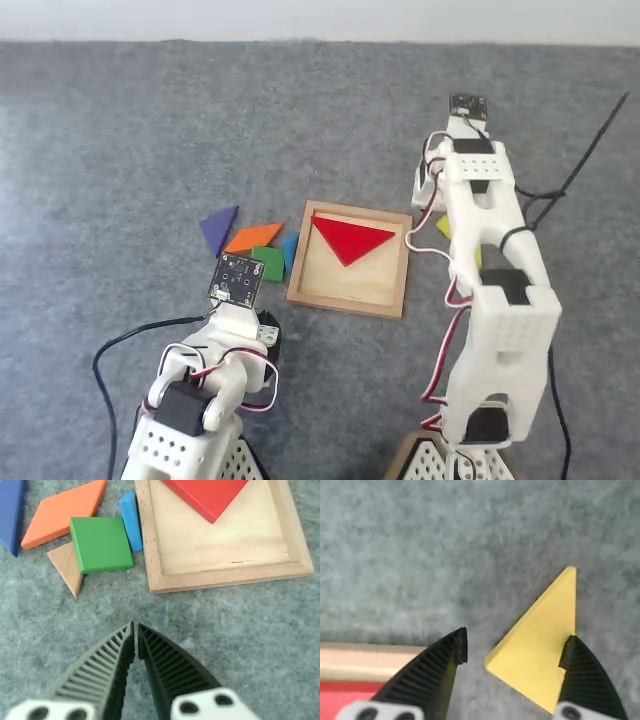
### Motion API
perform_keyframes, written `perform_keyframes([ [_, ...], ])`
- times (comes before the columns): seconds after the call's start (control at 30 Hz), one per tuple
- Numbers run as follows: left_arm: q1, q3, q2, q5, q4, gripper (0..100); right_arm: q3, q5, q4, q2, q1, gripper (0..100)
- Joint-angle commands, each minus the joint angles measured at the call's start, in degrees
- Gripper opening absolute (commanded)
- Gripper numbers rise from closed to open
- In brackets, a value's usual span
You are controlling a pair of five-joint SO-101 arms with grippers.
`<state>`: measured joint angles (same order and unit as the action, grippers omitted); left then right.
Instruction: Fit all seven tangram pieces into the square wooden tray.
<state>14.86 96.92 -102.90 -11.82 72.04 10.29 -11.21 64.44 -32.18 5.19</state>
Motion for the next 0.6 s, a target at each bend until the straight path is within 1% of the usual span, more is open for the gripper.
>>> perform_keyframes([
  [0.0, 0.26, -0.48, -1.05, -0.35, 0.18, 1, 8.35, 0.97, 3.65, -3.30, -2.15, 29.5],
  [0.2, 0.26, -0.48, -1.05, -0.35, 0.18, 1, 8.62, 1.41, 6.73, -4.70, -2.77, 29.2],
  [0.43, 0.26, -0.48, -1.05, -0.35, 0.18, 1, 8.62, 3.60, 7.34, -4.88, -4.09, 28.8],
  [0.5, 0.26, -0.48, -1.05, -0.35, 0.18, 1, 8.53, 4.04, 7.43, -4.97, -4.88, 24.6],
  [0.57, 0.26, -0.48, -1.05, -0.35, 0.18, 1, 8.44, 4.22, 7.43, -5.14, -5.76, 17.2],
])
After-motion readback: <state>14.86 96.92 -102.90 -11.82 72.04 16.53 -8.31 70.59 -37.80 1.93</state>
